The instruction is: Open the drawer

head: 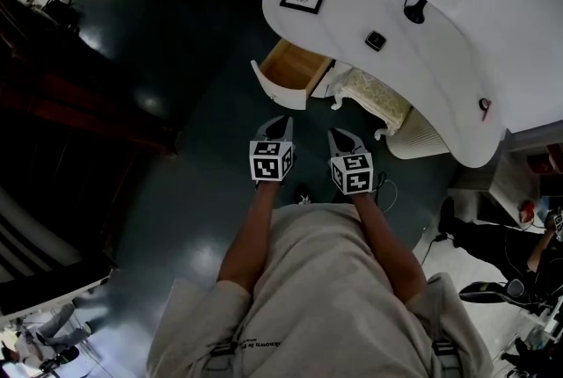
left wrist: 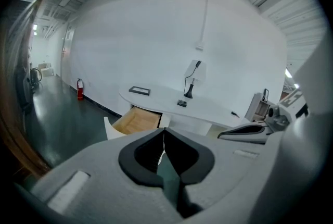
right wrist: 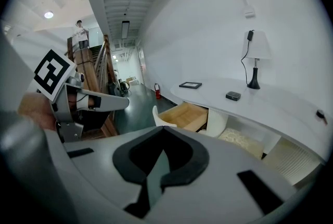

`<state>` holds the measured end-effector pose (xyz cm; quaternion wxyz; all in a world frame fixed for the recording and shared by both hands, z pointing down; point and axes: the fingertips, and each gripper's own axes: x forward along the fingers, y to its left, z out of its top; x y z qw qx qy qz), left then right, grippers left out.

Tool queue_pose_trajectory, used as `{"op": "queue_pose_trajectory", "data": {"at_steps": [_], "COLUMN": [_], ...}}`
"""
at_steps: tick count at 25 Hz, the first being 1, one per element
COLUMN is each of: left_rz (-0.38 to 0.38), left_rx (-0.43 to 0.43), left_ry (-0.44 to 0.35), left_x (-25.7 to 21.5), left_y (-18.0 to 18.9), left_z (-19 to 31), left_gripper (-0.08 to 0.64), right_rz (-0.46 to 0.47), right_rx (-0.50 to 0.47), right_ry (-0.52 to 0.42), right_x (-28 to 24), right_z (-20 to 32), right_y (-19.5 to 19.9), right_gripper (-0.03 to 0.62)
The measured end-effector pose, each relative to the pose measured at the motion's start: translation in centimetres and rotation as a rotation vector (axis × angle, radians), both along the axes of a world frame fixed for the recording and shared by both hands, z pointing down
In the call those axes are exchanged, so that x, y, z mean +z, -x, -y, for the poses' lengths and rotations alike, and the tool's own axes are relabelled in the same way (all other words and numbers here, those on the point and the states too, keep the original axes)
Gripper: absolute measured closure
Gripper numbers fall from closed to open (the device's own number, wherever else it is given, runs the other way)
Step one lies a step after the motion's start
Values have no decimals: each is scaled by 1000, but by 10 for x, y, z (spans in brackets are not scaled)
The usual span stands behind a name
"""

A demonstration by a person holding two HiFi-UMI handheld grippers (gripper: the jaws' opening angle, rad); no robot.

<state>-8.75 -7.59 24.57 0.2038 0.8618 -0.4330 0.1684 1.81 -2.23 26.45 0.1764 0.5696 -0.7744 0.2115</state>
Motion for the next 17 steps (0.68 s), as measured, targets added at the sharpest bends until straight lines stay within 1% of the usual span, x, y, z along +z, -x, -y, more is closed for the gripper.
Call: {"op": "queue_pose_trajectory", "data": {"at_steps": [4, 8, 13, 17], "left_rz": [20, 24, 19, 30], "left_rx": [8, 8, -11, -28], "left_ry": [22, 25, 25, 19], "left_x": [11, 11, 10, 9], "left_y": [0, 2, 11, 26], "left_z": [-4, -5, -6, -3], "left_gripper": [549, 549, 549, 549], "right_rz": [0, -4, -4, 5], "right_rx": [-1, -24, -43, -67], "right_ry": [15, 20, 15, 10], "right_x": [5, 7, 7, 7], "right_z": [2, 3, 2, 5], "right_y": [3, 8, 16, 30], "right_gripper": [577, 577, 577, 577]}}
